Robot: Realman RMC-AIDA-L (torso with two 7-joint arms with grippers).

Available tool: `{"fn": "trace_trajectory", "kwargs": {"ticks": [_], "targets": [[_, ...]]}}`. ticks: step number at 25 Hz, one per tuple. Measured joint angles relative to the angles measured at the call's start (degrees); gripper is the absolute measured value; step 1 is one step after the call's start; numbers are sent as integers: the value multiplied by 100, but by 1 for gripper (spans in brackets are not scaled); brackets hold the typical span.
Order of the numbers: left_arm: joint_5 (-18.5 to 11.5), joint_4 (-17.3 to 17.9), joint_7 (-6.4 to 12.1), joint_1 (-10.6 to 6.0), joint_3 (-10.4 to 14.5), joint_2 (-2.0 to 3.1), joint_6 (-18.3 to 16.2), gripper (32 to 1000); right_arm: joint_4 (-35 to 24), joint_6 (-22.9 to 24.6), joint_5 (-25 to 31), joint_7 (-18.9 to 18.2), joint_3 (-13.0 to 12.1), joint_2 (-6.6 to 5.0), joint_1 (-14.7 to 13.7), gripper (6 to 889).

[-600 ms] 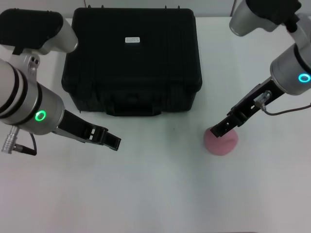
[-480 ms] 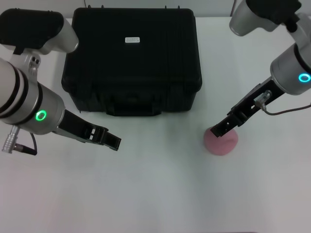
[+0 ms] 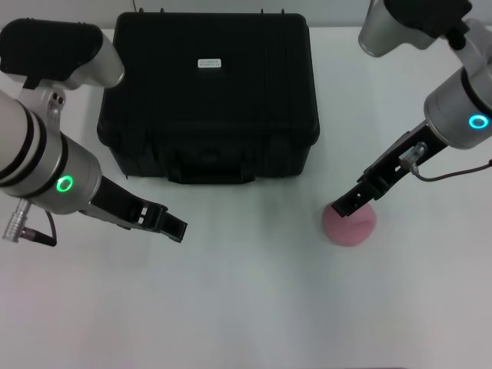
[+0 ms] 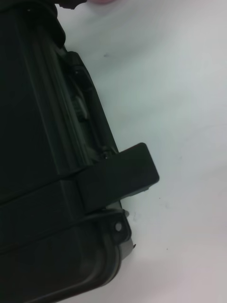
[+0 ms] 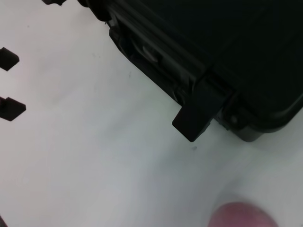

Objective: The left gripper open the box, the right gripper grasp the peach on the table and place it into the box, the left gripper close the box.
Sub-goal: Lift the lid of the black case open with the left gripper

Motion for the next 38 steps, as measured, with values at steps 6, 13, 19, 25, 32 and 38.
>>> {"fn": "trace_trajectory", "kwargs": {"ticks": [6, 13, 19, 25, 32, 38], "targets": [[12, -4, 23, -14, -6, 4, -30, 840, 16, 0, -1, -10, 0, 0, 6, 849], [103, -10, 12, -59, -191, 9, -144, 839, 16, 0, -14, -12, 0, 0, 6, 849], [253, 30, -4, -103, -615, 9, -317, 839, 16, 0, -45, -12, 9, -3, 6, 849], [417, 58, -11, -289, -923, 14, -435, 839, 77, 0, -88, -11, 34, -9, 12, 849], [694, 61, -47, -640, -1177, 3, -450, 839, 171, 0, -88, -11, 23, -9, 75, 849], [698, 4, -30, -890, -1322, 2, -380, 840, 178, 0, -88, -4, 13, -9, 83, 849]]}}
